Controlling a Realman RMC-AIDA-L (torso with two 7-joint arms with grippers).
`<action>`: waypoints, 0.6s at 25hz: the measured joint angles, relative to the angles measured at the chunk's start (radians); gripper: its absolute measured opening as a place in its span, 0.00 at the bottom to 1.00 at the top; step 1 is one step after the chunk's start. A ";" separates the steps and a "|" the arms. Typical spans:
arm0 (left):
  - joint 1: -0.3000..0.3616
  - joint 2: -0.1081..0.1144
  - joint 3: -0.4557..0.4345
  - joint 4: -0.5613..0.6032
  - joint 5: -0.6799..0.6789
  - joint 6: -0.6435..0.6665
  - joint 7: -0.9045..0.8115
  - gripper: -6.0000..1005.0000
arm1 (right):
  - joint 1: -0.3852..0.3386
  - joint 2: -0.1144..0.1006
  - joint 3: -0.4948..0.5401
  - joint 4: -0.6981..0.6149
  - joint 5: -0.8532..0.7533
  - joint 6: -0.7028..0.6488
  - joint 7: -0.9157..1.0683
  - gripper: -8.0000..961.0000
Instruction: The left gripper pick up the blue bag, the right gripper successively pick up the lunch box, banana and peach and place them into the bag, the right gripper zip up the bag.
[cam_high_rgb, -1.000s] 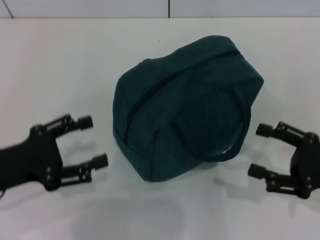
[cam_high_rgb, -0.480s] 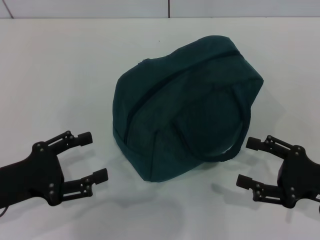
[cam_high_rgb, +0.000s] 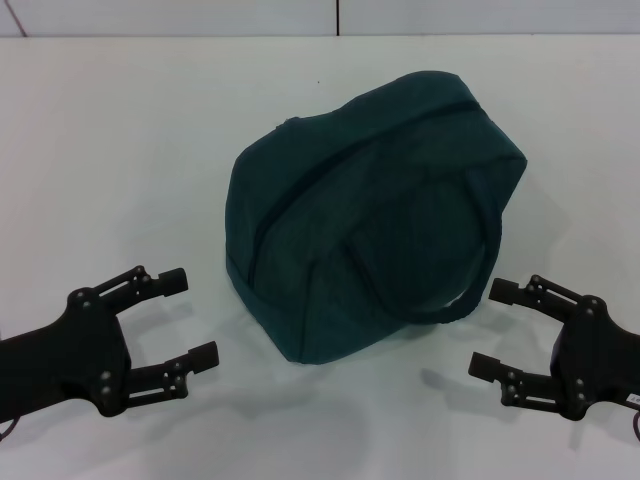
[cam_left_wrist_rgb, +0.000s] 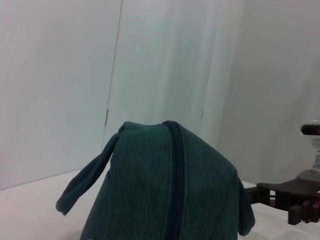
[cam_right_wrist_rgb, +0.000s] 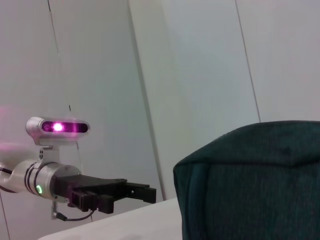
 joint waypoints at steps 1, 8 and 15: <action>0.000 0.000 0.000 0.000 0.000 0.001 0.000 0.89 | 0.000 0.000 0.000 0.000 0.000 0.000 0.000 0.90; 0.002 0.000 0.000 -0.001 0.001 0.002 0.001 0.89 | 0.000 0.001 0.000 0.002 0.000 0.000 -0.001 0.90; 0.001 0.000 0.000 -0.001 0.002 0.002 0.000 0.89 | 0.000 0.001 0.000 0.002 0.000 0.000 -0.001 0.90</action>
